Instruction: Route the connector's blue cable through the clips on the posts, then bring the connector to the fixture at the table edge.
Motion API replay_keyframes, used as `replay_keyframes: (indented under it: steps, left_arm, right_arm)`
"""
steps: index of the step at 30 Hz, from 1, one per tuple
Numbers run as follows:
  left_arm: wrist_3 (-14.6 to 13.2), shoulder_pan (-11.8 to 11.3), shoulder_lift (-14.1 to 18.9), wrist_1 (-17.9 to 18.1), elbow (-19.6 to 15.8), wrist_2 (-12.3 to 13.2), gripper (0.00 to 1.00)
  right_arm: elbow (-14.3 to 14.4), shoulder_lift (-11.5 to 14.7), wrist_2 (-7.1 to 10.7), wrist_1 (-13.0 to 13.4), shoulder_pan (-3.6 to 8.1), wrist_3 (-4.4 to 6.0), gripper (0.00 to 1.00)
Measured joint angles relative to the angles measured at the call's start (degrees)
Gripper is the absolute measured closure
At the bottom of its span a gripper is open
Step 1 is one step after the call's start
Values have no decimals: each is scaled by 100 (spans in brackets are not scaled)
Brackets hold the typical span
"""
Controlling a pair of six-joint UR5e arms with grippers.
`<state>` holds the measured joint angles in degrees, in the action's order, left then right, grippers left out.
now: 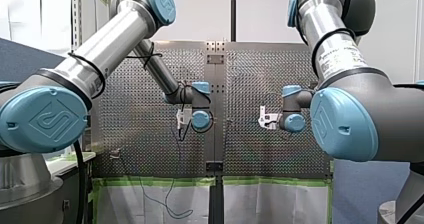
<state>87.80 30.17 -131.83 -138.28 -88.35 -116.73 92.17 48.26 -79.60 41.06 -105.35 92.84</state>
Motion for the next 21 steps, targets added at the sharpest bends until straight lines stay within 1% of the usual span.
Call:
replay_keyframes:
  steps: [4, 7, 11, 16, 21]
  left_arm:
    - [26, 28, -153, -114, 130, 10, 100]
    - [41, 51, -282, -227, 254, 13, 100]
    - [79, 31, -441, -268, 406, 21, 100]
    - [92, -44, -509, -348, 612, 26, 100]
    - [89, -87, -518, -424, 746, 31, 100]
  right_arm:
    - [-58, -72, -9, -19, 1, -7, 100]
    - [-139, -147, -16, -86, 6, -24, 100]
    - [-259, -199, -19, -151, 7, -24, 100]
    - [-458, -234, -27, -303, 9, -36, 100]
    - [-667, -241, -31, -474, 28, -50, 100]
